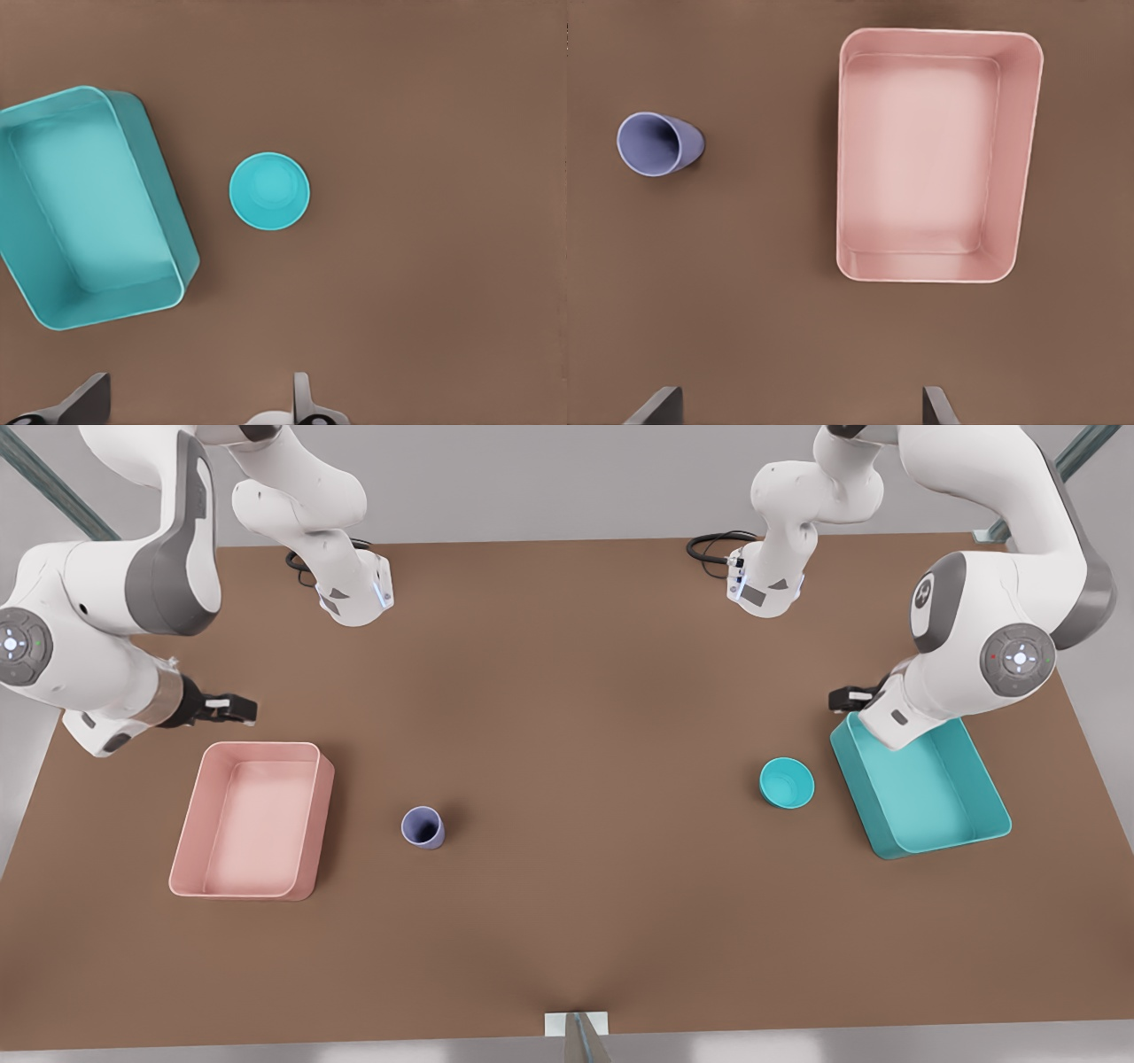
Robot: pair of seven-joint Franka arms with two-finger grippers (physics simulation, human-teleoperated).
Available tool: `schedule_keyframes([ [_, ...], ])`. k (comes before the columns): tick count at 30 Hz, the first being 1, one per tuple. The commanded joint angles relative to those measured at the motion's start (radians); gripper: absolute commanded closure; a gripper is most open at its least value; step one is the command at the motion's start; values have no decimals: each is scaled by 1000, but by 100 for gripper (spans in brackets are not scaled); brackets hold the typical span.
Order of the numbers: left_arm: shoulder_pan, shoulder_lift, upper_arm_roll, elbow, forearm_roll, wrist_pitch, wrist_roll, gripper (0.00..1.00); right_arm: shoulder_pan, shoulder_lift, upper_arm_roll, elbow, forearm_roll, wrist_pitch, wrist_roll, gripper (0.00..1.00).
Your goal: Put the bowls and cups in different boxes
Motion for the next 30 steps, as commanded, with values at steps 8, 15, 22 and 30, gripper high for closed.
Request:
schedule_keyframes([
  [8, -140, 176, -2, -408, 74, 742, 43, 0, 203, 329, 1, 13, 7, 458, 200, 0],
  [15, -146, 266, -2, -545, 152, 870, 40, 0, 257, 466, 1, 9, 15, 719, 403, 0],
  [22, -150, 278, -2, -607, 158, 867, 40, 0, 248, 459, 3, -109, 59, 756, 383, 0],
  [30, -148, 318, 0, -600, 192, 920, 3, 79, 258, 447, 3, -221, 59, 816, 367, 0],
])
